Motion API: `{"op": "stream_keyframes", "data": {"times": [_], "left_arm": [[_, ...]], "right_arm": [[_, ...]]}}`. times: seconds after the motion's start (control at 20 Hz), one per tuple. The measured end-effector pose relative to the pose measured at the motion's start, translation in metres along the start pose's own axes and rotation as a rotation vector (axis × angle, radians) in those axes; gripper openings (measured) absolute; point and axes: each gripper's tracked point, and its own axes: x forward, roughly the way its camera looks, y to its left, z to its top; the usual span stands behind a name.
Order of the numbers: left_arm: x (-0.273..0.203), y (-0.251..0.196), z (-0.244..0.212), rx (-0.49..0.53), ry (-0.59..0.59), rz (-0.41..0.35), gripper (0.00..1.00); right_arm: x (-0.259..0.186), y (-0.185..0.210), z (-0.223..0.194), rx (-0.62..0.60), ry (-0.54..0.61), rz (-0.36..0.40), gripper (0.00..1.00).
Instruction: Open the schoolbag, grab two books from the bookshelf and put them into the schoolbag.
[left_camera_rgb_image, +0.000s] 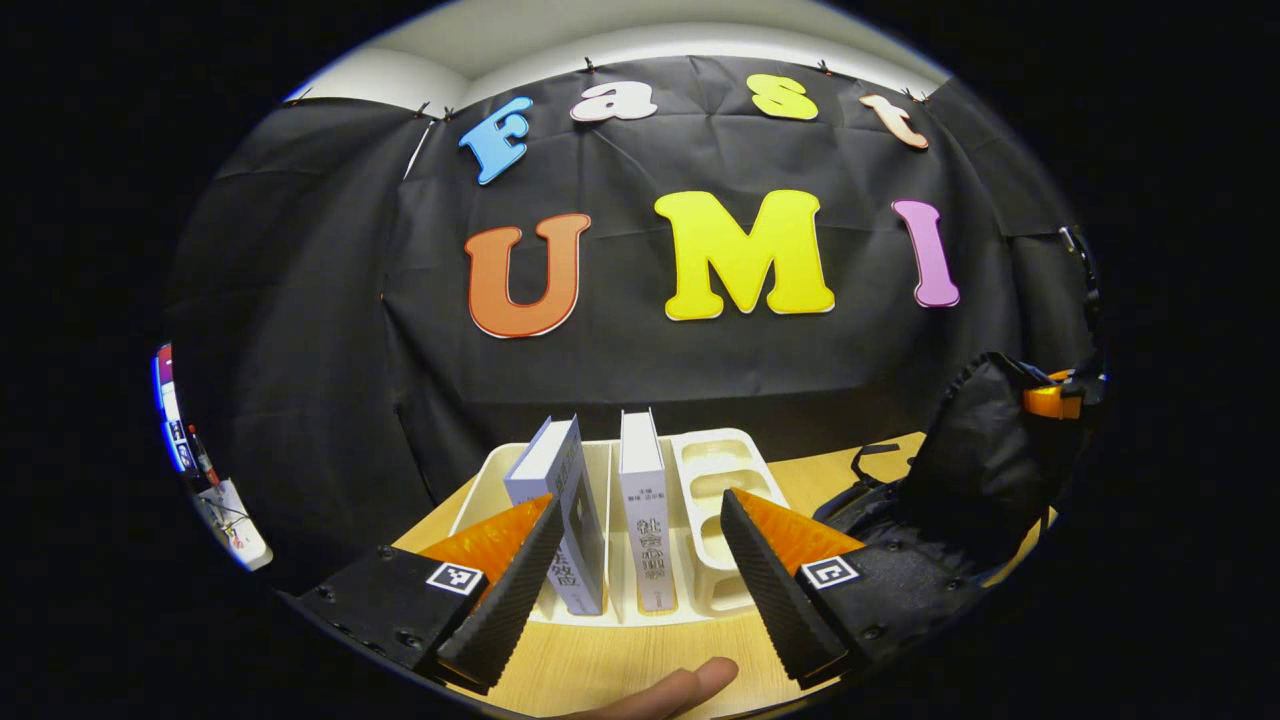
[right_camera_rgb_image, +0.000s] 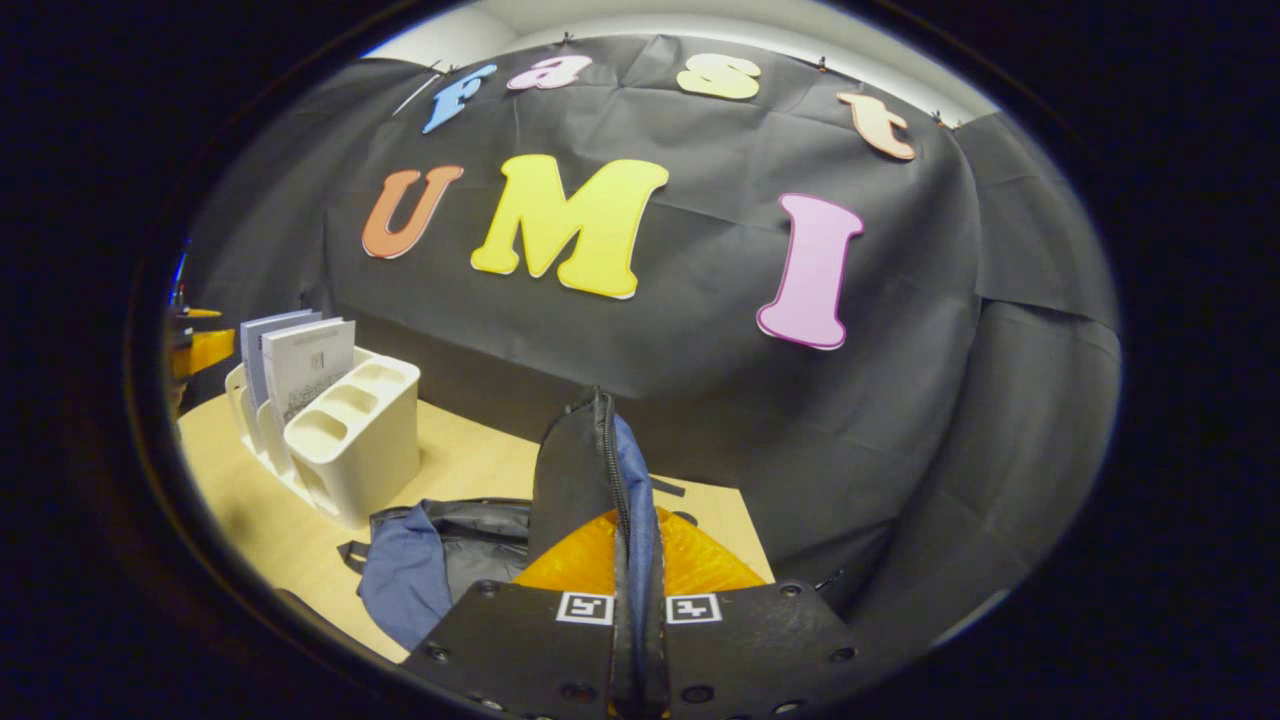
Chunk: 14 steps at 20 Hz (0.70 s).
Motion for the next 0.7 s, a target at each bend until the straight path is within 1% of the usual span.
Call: {"op": "stream_keyframes", "data": {"times": [0.1, 0.25, 0.5, 0.6, 0.7], "left_arm": [[0.017, 0.003, 0.01, -0.007, 0.013, 0.004, 0.99], [0.043, 0.001, 0.02, -0.025, 0.056, -0.022, 0.99], [0.086, -0.007, 0.03, -0.009, 0.134, -0.081, 0.98], [0.105, -0.008, 0.029, -0.018, 0.18, -0.083, 0.97], [0.121, -0.006, 0.024, -0.022, 0.224, -0.068, 0.97]], "right_arm": [[0.0, -0.003, 0.001, -0.009, -0.005, 0.002, 0.04], [-0.003, -0.008, 0.005, -0.003, -0.013, 0.012, 0.05], [-0.007, -0.014, 0.001, -0.005, -0.017, 0.019, 0.05], [-0.011, -0.013, 0.0, 0.01, -0.015, 0.03, 0.05], [-0.012, -0.014, 0.001, 0.021, -0.028, 0.034, 0.05]]}}
